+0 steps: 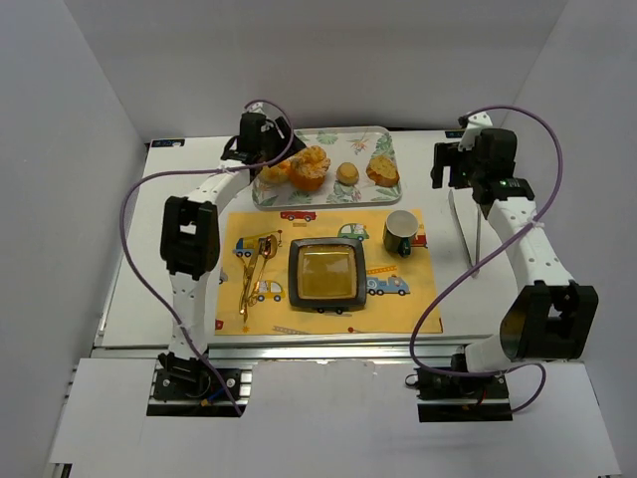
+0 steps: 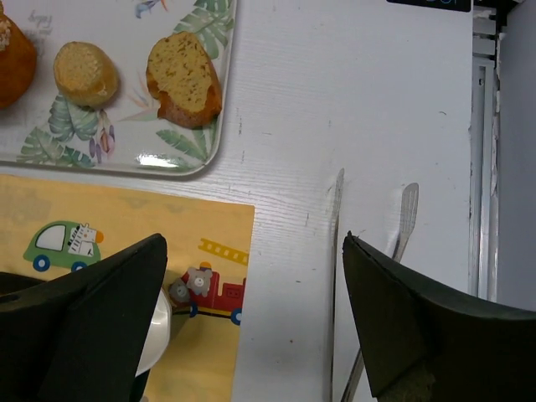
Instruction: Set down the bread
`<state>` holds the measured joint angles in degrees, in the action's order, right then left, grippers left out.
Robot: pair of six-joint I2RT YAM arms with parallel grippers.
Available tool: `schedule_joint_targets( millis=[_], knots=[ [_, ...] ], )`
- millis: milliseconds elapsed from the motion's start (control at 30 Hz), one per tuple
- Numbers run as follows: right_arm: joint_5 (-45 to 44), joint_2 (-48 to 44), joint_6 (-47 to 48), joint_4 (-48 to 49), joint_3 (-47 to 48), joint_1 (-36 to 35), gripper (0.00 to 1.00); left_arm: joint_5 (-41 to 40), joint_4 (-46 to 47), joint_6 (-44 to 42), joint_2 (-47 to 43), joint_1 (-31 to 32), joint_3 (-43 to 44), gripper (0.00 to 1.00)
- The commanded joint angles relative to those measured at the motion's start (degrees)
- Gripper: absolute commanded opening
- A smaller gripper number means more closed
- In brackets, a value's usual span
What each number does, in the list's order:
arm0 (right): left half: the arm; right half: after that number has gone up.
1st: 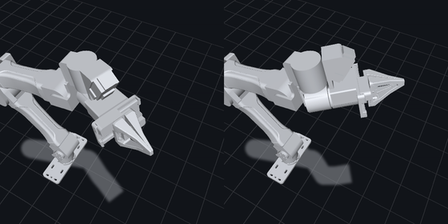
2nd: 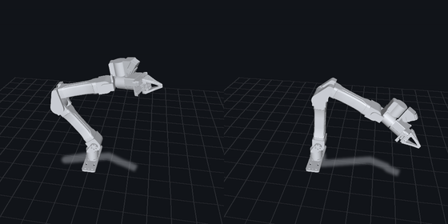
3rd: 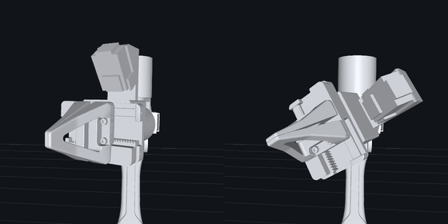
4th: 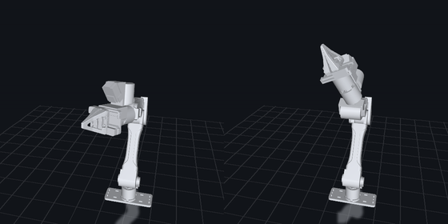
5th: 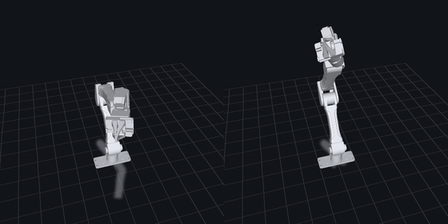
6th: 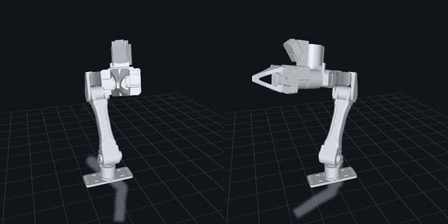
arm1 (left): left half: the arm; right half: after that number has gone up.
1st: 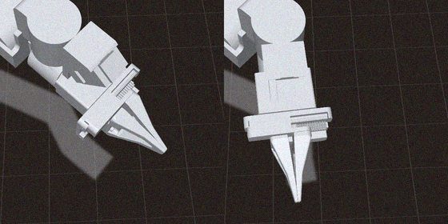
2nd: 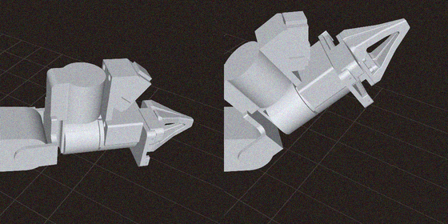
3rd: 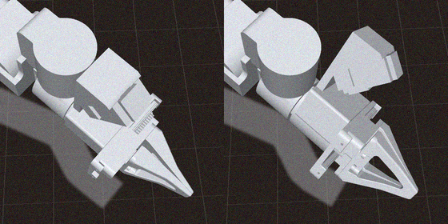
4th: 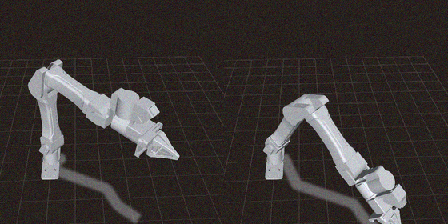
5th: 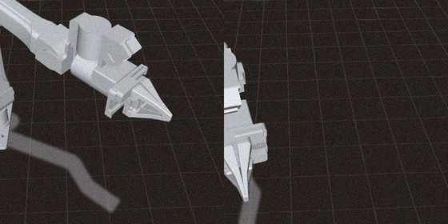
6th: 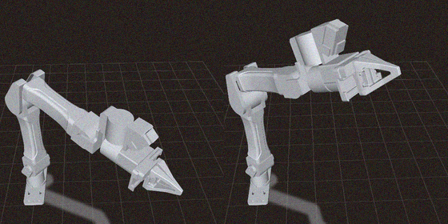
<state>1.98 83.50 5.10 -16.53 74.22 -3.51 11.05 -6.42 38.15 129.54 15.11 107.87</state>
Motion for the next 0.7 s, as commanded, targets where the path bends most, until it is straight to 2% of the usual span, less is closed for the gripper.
schedule_joint_targets(
  millis=[0,33,67,100,133,200,233,300,333,367,400,433,467,500,567,667],
  knots=[
    [6.2,-2.6,2.4,0.9,-2.3,2.9,0.89,-2.0,0.2,-3.0,-14.6,-0.1,-4.2,0.74],
    [9.2,-3.0,7.4,1.0,-3.1,5.1,0.88,-2.7,0.3,-3.6,-16.7,-0.1,-6.2,0.72],
    [17.1,-4.0,10.6,-0.2,-3.8,6.5,0.83,-3.3,0.1,-4.2,-18.9,-0.1,-10.4,0.71],
    [20.2,-4.3,13.1,-0.9,-5.3,9.1,0.74,-4.4,-0.1,-5.6,-23.5,-0.2,-12.7,0.67],
    [22.0,-4.3,14.7,-0.9,-6.0,10.2,0.45,-5.2,-0.9,-6.4,-25.6,-0.3,-15.0,0.51],
    [23.8,-3.7,14.7,-1.5,-6.9,12.6,0.08,-6.4,-1.8,-7.9,-32.5,-0.5,-22.1,0.22],
    [25.9,-2.7,14.8,-2.3,-7.3,14.4,0.00,-9.8,-2.0,-8.5,-37.6,-0.7,-27.4,0.00],
    [26.7,-2.4,14.6,-2.0,-8.2,16.2,0.00,-12.3,-1.6,-9.0,-42.8,-0.8,-32.9,0.00],
    [27.5,-2.2,15.1,-2.1,-8.5,16.8,0.01,-13.1,-1.3,-9.1,-45.3,-1.0,-35.5,0.00],
    [27.4,-1.9,15.5,-2.4,-8.8,17.6,0.19,-13.7,-1.2,-9.1,-47.8,-1.1,-40.3,0.00],
    [26.9,-1.1,16.0,-2.7,-9.4,17.8,0.61,-14.4,-1.7,-9.0,-52.2,-1.1,-42.5,0.03],
    [24.3,-0.5,16.3,-3.4,-9.7,17.9,0.76,-15.7,-2.2,-8.8,-54.5,-1.2,-44.5,0.14],
    [22.9,0.0,16.8,-3.8,-10.2,17.9,0.84,-16.6,-2.9,-8.0,-56.6,-1.1,-48.3,0.49],
    [21.3,0.9,16.6,-3.8,-10.8,18.0,0.87,-17.3,-3.7,-7.7,-60.6,-1.2,-50.5,0.60],
    [16.9,1.7,16.2,-2.7,-13.0,18.0,0.89,-18.4,-4.2,-5.8,-64.6,-1.2,-57.1,0.77],
    [11.0,1.8,15.6,0.9,-17.4,18.0,0.89,-19.2,-4.2,-2.0,-72.1,-1.2,-63.7,0.82]
  ],
)
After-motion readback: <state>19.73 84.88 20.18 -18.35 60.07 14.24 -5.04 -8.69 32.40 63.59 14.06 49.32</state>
